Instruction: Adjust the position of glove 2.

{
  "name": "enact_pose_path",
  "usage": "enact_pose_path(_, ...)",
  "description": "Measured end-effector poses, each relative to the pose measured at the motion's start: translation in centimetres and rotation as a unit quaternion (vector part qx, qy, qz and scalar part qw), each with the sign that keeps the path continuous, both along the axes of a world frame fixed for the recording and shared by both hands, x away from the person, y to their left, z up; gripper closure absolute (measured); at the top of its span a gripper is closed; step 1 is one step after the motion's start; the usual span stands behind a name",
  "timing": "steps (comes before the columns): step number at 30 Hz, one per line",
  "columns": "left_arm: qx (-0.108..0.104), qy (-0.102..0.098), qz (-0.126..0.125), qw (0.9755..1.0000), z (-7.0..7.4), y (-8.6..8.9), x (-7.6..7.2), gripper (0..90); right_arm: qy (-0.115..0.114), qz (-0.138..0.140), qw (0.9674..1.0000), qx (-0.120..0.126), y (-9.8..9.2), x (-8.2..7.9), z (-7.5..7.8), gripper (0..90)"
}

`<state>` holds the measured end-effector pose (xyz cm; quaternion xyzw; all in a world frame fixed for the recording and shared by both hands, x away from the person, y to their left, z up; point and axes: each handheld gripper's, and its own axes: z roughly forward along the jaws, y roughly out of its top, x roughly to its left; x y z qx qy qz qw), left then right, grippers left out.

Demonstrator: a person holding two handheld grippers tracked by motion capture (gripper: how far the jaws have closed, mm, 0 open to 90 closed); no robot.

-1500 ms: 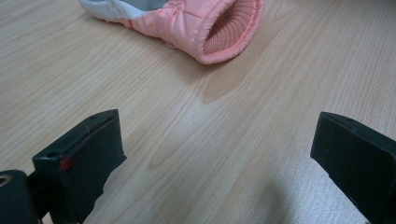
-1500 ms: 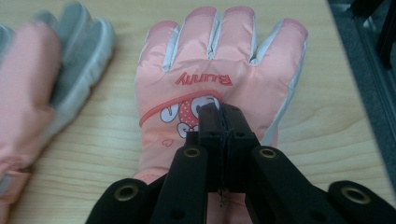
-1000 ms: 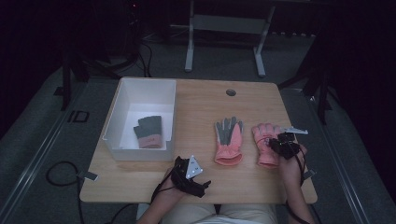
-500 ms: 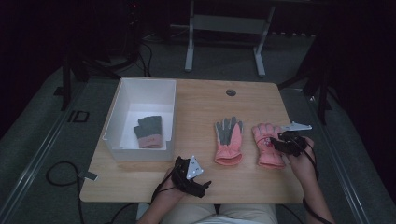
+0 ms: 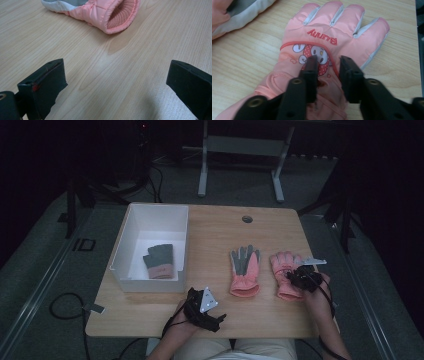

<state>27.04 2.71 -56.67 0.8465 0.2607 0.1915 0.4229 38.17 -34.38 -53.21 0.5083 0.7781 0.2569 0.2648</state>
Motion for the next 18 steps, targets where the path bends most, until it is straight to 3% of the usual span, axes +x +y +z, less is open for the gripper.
enact_pose_path(1, 0.0, 0.0, 0.0, 1.0, 0.0, 0.0, 0.0, 2.1, 0.004, 0.001, 1.0, 0.002, 0.1, 0.0, 0.0, 80.1)
enact_pose_path(6, 0.0, 0.001, 0.0, 1.0, 0.0, 0.1, 0.0, 2.1, 0.005, -0.01, 0.9999, -0.012, 0.9, 0.0, -0.1, 85.7)
enact_pose_path(9, 0.0, 0.002, 0.001, 1.0, 0.0, 0.1, 0.1, 2.1, 0.006, -0.025, 0.9997, 0.001, 0.9, 0.1, 0.3, 87.6)
enact_pose_path(10, -0.002, 0.002, 0.001, 1.0, 0.0, 0.1, 0.1, 2.1, -0.001, -0.038, 0.9992, 0.009, 0.9, -0.1, 1.0, 88.3)
enact_pose_path(13, -0.003, 0.001, 0.002, 1.0, 0.0, 0.1, 0.1, 2.1, -0.011, -0.044, 0.9989, 0.012, 1.0, -0.3, 1.7, 88.5)
enact_pose_path(18, -0.004, 0.002, 0.002, 1.0, 0.0, 0.1, 0.1, 2.1, -0.036, -0.06, 0.9969, 0.035, 1.2, -0.9, 4.2, 88.5)
